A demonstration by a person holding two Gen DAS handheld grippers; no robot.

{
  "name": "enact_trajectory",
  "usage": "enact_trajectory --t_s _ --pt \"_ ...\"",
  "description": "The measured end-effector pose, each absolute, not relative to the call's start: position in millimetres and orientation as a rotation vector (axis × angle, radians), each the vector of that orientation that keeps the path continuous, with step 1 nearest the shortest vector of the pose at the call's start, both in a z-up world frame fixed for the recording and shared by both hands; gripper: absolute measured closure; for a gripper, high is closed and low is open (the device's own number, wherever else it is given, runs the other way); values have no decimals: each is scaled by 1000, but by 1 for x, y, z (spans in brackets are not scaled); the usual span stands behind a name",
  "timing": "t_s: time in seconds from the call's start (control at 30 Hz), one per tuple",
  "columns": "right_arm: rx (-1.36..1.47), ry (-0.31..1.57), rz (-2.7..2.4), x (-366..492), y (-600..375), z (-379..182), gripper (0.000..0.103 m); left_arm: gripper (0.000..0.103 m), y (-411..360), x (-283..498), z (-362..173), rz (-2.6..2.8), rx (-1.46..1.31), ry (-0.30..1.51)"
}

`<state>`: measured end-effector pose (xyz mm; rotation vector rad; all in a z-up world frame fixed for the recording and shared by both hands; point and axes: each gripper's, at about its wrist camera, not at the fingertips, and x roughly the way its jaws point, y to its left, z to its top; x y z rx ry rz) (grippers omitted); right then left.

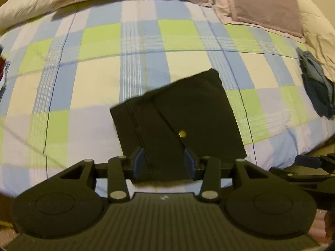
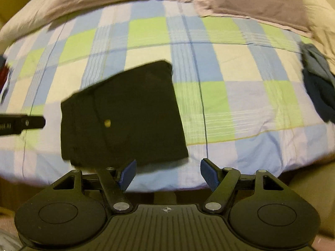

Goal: Fold clothes
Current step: 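Move both grippers over the folded trousers toward their edge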

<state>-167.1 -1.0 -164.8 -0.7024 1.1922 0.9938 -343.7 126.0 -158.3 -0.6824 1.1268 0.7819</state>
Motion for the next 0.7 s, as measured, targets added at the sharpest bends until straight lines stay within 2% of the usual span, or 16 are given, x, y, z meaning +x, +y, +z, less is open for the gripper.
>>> enact_trajectory --t_s 0.2,0.7 --pt "-751 1239 1107 -160 -5 -183 32 65 101 -353 -165 884 -730 1165" --pt "-778 1161 1309 -172 55 -179 32 63 130 -389 -149 1083 -793 1066"
